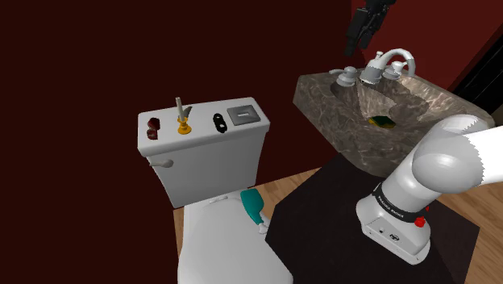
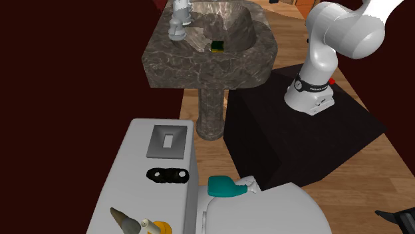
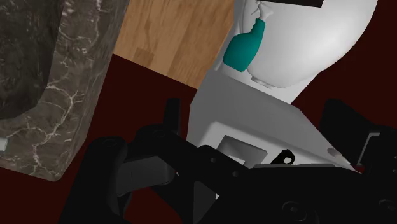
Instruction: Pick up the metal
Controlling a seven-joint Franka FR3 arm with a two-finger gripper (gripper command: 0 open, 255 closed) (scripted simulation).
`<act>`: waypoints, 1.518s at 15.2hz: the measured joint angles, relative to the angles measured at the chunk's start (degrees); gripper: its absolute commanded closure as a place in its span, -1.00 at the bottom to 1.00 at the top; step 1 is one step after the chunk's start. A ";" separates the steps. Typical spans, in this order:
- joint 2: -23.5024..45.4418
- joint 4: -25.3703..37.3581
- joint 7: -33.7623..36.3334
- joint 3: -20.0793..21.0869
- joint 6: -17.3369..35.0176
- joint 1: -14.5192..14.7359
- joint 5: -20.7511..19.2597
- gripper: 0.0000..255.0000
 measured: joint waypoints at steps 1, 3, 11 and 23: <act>0.00 0.00 0.00 0.00 0.00 0.00 0.00 -1.00; 0.99 -1.00 1.70 1.12 1.94 0.13 0.68 -1.00; 11.37 -2.67 12.26 7.87 13.89 0.75 3.86 -1.00; 34.59 4.40 28.94 16.20 29.63 0.72 2.40 -1.00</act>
